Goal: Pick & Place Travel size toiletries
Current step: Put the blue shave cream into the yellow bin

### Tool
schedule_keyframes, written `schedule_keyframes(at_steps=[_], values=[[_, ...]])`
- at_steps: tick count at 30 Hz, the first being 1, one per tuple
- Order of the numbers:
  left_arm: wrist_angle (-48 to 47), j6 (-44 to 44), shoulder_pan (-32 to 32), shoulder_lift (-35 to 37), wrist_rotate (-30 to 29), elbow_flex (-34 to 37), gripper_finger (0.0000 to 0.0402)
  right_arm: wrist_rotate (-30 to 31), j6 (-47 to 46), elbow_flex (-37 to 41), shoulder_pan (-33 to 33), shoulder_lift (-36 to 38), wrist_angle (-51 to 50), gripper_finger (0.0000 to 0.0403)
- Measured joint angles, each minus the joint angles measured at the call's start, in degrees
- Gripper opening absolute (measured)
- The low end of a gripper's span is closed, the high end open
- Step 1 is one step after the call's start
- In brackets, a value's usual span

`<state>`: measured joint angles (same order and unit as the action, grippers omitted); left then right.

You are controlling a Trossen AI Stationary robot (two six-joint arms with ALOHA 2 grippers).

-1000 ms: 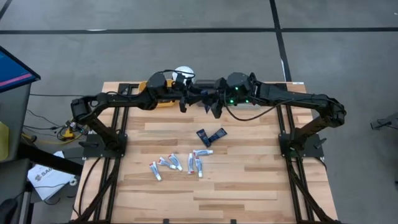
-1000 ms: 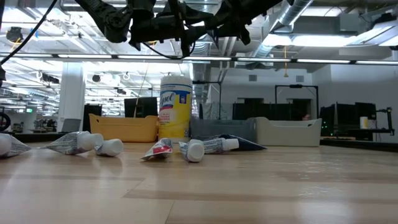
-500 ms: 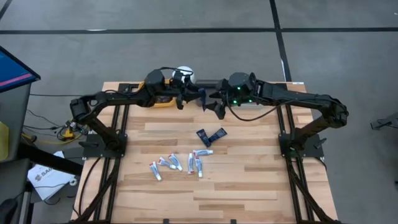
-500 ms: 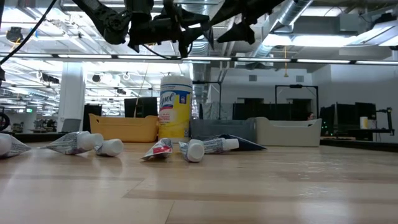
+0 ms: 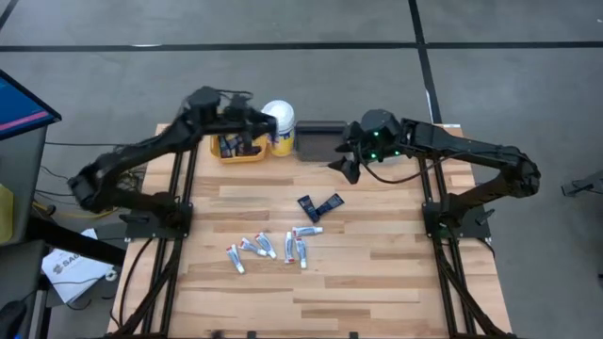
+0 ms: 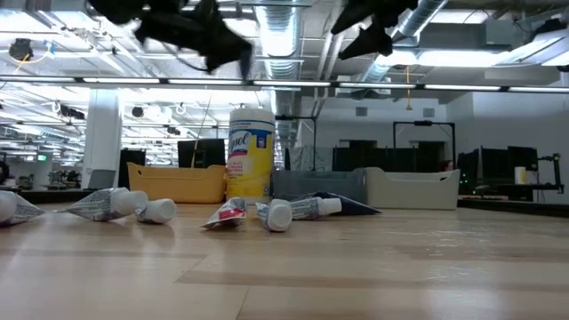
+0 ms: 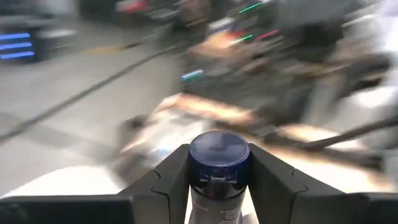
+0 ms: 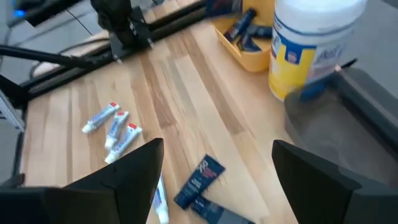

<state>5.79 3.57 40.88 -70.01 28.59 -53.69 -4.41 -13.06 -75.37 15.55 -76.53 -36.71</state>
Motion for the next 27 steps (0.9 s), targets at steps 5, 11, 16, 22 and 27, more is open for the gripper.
schedule_keyframes(at_steps=[5,11,16,22,27], values=[[-16.80,-7.84,-0.21,8.05,-25.53,0.13,0.0132,0.33,0.16,0.01,0.42,-0.65,-0.71,0.0292],[-16.96,-3.28,-0.01,6.61,-43.32,2.97,0.0131,0.40,1.20,0.13,1.27,-1.63,-0.78,0.0292],[-15.56,-1.34,0.55,1.01,-46.82,7.61,0.0133,0.42,1.11,0.07,1.43,-1.54,-0.70,0.0292],[-7.01,1.20,0.90,-5.13,-46.33,13.37,0.0132,0.40,1.08,0.04,1.40,-1.54,-0.57,0.0292],[-4.55,-1.87,1.17,-9.48,-46.83,14.32,0.0133,0.40,1.07,0.06,1.42,-1.54,-0.59,0.0292]])
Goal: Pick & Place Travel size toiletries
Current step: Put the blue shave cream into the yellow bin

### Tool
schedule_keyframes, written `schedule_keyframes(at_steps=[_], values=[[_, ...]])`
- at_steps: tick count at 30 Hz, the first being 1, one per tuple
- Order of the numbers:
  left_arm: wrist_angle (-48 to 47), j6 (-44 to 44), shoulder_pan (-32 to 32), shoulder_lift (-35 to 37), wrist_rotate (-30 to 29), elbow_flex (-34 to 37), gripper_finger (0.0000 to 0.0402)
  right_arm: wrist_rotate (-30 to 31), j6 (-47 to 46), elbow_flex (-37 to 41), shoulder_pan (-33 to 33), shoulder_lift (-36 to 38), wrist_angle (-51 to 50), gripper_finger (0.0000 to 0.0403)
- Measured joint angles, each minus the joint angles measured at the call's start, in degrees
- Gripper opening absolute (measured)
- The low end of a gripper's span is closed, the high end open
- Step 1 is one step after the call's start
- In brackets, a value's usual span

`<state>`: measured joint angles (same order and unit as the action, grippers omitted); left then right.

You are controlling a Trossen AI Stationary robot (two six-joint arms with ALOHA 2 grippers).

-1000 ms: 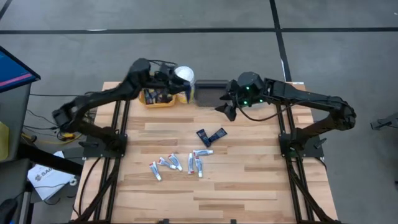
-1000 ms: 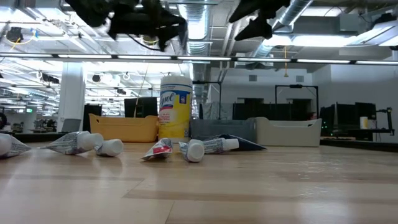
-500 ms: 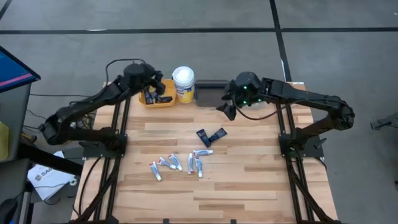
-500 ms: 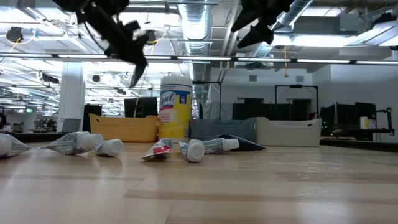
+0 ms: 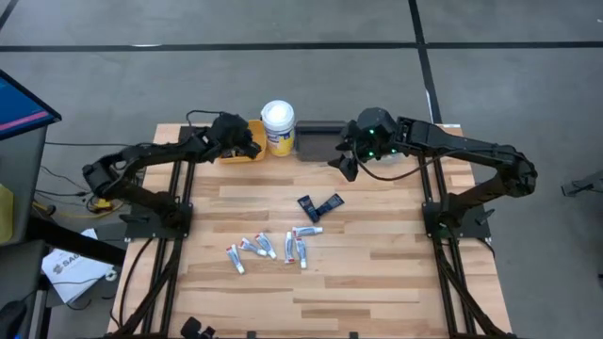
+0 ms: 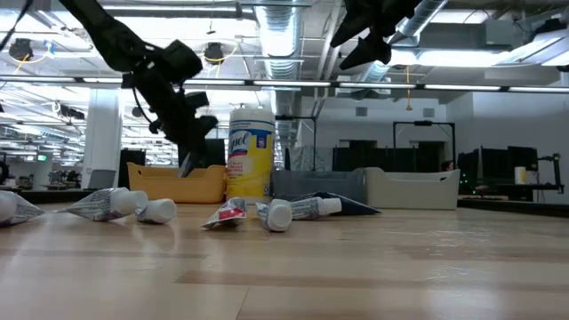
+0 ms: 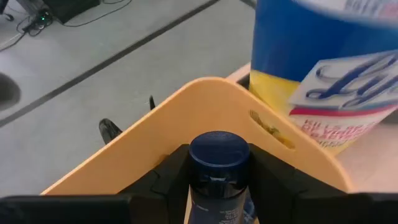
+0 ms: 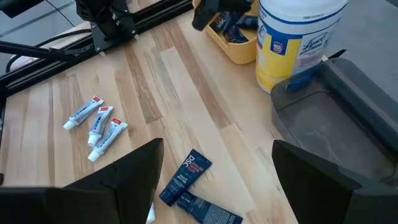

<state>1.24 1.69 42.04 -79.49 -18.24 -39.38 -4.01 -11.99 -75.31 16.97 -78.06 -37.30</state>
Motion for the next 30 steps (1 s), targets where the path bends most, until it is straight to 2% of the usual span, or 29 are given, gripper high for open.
schedule_keyframes(at_steps=[4,8,13,16,20,23,30], values=[[0.77,-2.73,0.00,-2.03,-0.04,-0.02,0.0146,0.00,-0.02,0.00,0.00,0.00,-0.03,0.0292],[0.57,-2.97,-0.17,-1.34,1.28,-0.02,0.0197,0.02,-0.65,0.00,0.02,0.00,-0.50,0.0292],[-1.11,-2.59,-0.47,4.70,4.18,-0.02,0.0283,2.15,-1.60,-0.01,0.40,0.00,-4.24,0.0292],[-3.09,-2.47,-2.46,10.13,8.68,-0.02,0.0314,3.23,-1.62,1.10,0.46,0.02,-5.47,0.0292],[-2.11,-4.12,-8.31,15.37,20.37,-0.06,0.0319,3.22,-2.22,2.44,0.46,-0.04,-6.34,0.0292],[-0.25,-6.84,-13.60,15.22,28.24,-0.11,0.0310,3.21,-2.19,3.49,0.21,0.00,-6.13,0.0292],[9.18,-10.73,-21.88,3.68,34.42,-0.13,0.0310,2.77,-2.16,5.16,-0.17,-0.02,-5.97,0.0292]])
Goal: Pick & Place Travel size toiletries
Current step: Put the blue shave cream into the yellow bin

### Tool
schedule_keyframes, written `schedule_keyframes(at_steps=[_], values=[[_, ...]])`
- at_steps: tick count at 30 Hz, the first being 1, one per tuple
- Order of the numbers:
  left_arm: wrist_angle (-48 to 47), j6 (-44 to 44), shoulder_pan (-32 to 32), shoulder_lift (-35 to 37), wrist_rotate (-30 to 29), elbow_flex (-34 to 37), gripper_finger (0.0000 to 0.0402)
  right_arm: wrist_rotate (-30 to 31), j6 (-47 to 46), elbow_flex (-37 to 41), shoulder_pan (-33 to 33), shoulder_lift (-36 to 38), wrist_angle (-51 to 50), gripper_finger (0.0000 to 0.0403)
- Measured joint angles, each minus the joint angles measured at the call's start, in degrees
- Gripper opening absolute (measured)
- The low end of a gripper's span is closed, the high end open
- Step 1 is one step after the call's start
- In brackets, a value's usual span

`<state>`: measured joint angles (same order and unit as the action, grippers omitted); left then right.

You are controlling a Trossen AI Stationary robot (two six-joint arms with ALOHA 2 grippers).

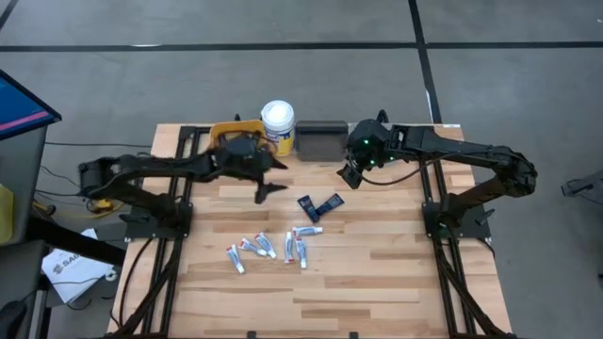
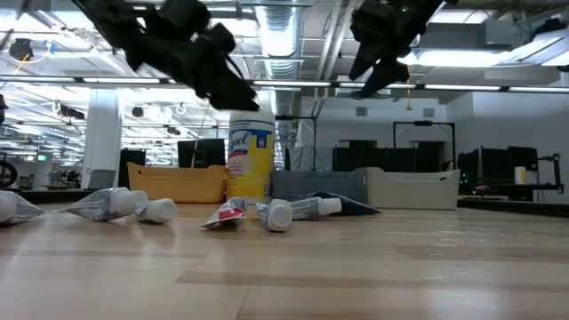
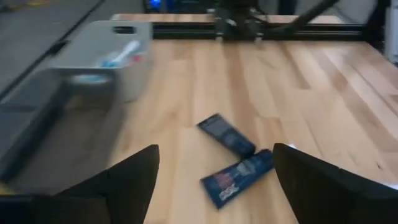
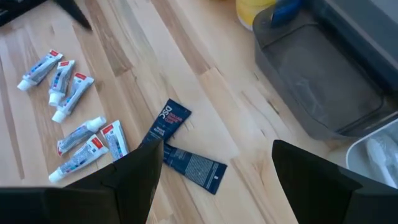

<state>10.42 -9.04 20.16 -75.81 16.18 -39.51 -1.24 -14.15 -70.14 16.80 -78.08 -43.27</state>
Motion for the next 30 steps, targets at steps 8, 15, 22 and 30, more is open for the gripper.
schedule_keyframes(at_steps=[8,15,22,30], values=[[5.17,-4.28,-3.95,-16.76,6.11,-7.53,0.0312,-0.24,-0.02,0.15,-0.87,0.00,0.13,0.0292],[5.01,-8.72,-4.88,-28.23,12.74,-17.01,0.0312,-0.25,-0.02,0.15,-2.42,0.00,-0.02,0.0292],[5.14,-8.72,-4.85,-33.60,14.31,-20.48,0.0312,-0.25,0.11,0.15,-3.99,0.00,-0.17,0.0292],[4.70,-8.52,-5.68,-36.28,14.38,-20.48,0.0312,-0.25,0.66,0.15,-5.23,0.00,-1.39,0.0292]])
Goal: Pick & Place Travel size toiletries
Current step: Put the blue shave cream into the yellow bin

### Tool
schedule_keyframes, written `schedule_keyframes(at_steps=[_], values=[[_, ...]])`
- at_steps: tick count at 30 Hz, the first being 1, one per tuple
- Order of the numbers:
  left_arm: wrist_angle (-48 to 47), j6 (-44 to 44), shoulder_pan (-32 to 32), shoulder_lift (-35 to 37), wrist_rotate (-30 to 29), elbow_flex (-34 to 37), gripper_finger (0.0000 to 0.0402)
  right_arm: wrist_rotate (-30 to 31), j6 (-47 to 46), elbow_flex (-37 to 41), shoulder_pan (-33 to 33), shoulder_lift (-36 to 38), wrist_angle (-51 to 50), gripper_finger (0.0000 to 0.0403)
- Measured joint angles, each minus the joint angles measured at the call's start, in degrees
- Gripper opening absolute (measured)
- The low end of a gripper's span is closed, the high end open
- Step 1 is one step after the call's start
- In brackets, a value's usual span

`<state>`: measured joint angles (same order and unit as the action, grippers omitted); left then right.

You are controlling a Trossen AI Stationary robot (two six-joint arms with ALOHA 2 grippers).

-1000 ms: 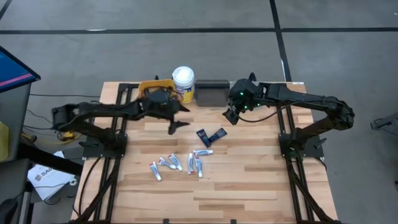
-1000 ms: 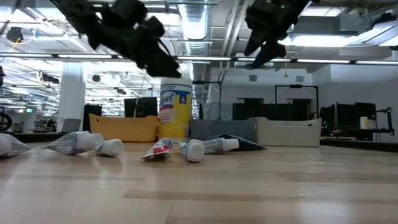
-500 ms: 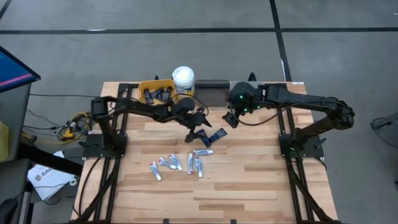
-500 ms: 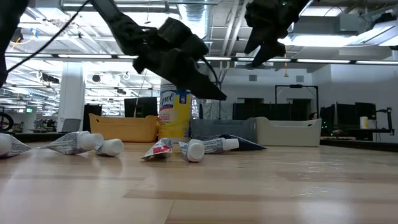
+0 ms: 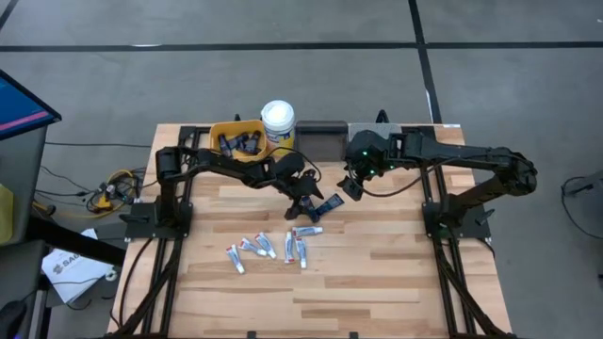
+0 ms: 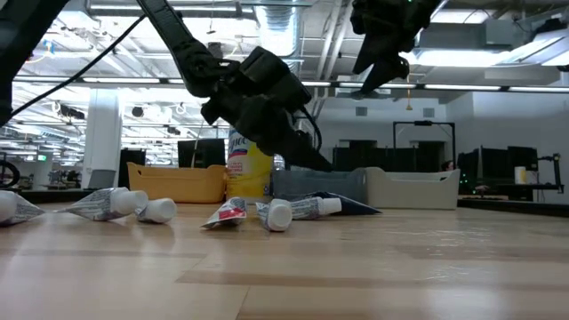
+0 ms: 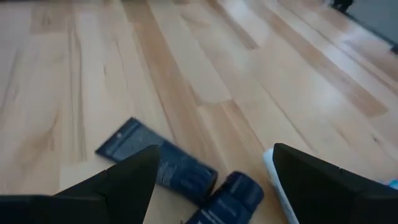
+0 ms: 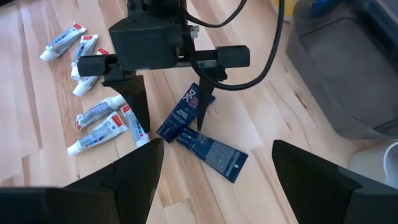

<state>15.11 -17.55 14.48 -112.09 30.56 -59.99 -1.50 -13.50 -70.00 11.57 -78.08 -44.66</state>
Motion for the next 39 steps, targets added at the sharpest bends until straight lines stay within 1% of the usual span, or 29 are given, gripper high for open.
schedule_keyframes(at_steps=[5,8,15,20,22,27,29,32,39], values=[[-4.38,-0.33,-0.02,0.00,-0.40,0.09,0.0312,0.00,0.15,0.00,0.02,0.00,-0.62,0.0292],[-6.44,-2.98,-0.02,0.00,-2.16,0.09,0.0312,0.00,0.61,0.00,0.02,0.00,-0.60,0.0292],[-7.37,-4.76,0.00,-0.35,-4.12,0.09,0.0312,0.00,1.53,0.00,0.04,0.00,-0.58,0.0292],[-9.90,-5.03,0.00,-1.47,-4.26,0.22,0.0312,0.00,1.97,0.00,0.07,0.00,-0.58,0.0292],[-9.19,-6.38,-0.23,-1.73,-4.42,0.10,0.0312,0.02,1.99,0.00,0.07,0.00,-0.58,0.0292],[-10.09,-7.81,-0.70,-3.28,-6.85,0.08,0.0309,0.00,2.09,0.00,0.07,0.00,-0.58,0.0292],[-10.88,-7.72,-0.90,-3.23,-7.54,0.02,0.0301,0.00,2.09,0.00,0.07,0.00,-0.58,0.0292],[-10.88,-7.70,-1.54,-3.12,-10.98,0.02,0.0279,0.00,2.08,0.00,0.07,0.00,-0.62,0.0292],[-11.30,-7.48,-2.08,-2.69,-12.78,0.02,0.0197,0.00,2.08,0.00,0.07,0.02,-0.58,0.0292]])
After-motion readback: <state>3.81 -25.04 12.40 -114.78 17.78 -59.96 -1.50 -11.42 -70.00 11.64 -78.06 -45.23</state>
